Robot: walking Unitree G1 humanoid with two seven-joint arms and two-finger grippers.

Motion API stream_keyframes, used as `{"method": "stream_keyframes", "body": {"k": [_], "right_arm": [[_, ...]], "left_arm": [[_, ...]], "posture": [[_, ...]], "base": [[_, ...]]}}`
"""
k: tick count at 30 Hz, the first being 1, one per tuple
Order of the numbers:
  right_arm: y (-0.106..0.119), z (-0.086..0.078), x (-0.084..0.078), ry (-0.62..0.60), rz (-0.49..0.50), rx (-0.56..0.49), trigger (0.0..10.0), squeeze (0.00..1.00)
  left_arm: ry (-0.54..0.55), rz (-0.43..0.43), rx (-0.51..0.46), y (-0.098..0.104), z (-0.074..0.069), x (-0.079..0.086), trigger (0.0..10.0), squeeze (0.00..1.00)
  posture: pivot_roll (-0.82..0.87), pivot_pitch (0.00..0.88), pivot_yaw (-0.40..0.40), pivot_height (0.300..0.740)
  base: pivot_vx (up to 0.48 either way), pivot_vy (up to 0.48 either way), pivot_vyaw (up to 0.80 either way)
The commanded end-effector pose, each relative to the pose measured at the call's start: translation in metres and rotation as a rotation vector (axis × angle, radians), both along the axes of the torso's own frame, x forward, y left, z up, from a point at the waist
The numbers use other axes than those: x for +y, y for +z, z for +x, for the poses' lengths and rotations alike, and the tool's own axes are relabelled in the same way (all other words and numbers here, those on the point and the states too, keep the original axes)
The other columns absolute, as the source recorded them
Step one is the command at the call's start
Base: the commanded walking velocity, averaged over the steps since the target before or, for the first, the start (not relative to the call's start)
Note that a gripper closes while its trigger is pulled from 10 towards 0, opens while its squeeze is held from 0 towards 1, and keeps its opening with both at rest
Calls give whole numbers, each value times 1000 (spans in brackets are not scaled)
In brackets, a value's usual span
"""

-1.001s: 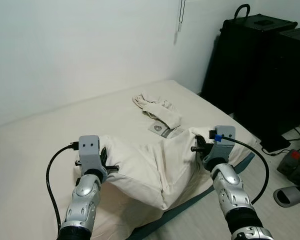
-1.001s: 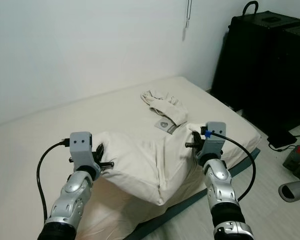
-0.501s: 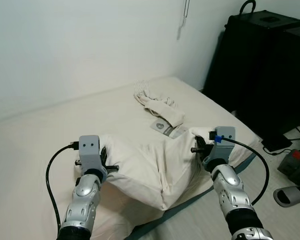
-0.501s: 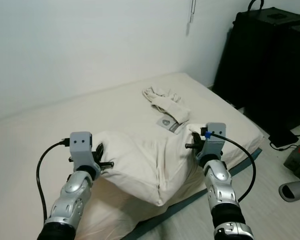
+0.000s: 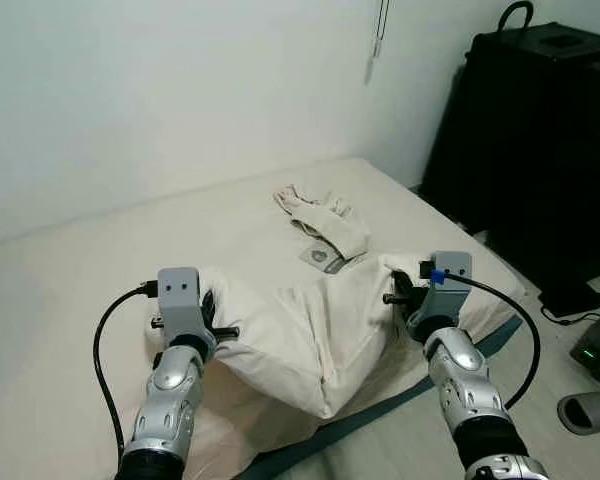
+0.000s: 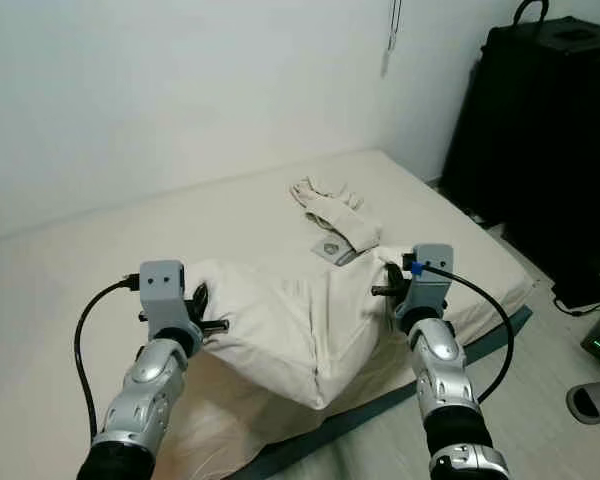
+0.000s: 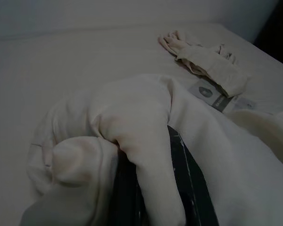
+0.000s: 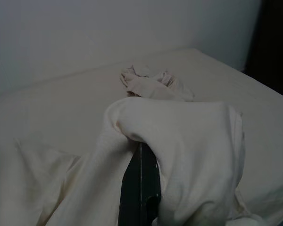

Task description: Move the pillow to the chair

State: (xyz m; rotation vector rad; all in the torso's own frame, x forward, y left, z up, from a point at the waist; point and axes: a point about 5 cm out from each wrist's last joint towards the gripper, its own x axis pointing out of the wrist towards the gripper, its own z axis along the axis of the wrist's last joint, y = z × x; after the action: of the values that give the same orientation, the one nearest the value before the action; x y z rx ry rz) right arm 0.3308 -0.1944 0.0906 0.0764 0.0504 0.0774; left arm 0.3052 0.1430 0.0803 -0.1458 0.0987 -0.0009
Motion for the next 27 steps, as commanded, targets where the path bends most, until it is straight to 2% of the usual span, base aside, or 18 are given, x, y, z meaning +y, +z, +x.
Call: {"method": "stream_keyframes", "body": {"k": [1, 19, 27], "right_arm": [[3, 1, 6, 32, 0, -21, 10000, 0], [0, 0, 10, 41, -2, -10, 10000, 0], [-9, -4, 17, 57, -43, 4, 10000, 0]], "left_arm": [[-15, 1, -15, 3, 1, -2, 10000, 0], [-19, 9, -37, 3, -1, 0, 10000, 0], [-29, 25, -15, -11, -6, 8, 10000, 0]], "posture": [[0, 47, 2, 740], [0, 33, 3, 740], [-1, 27, 3, 740]], "base": [[0, 0, 0], [0, 0, 0], [0, 0, 0]]}}
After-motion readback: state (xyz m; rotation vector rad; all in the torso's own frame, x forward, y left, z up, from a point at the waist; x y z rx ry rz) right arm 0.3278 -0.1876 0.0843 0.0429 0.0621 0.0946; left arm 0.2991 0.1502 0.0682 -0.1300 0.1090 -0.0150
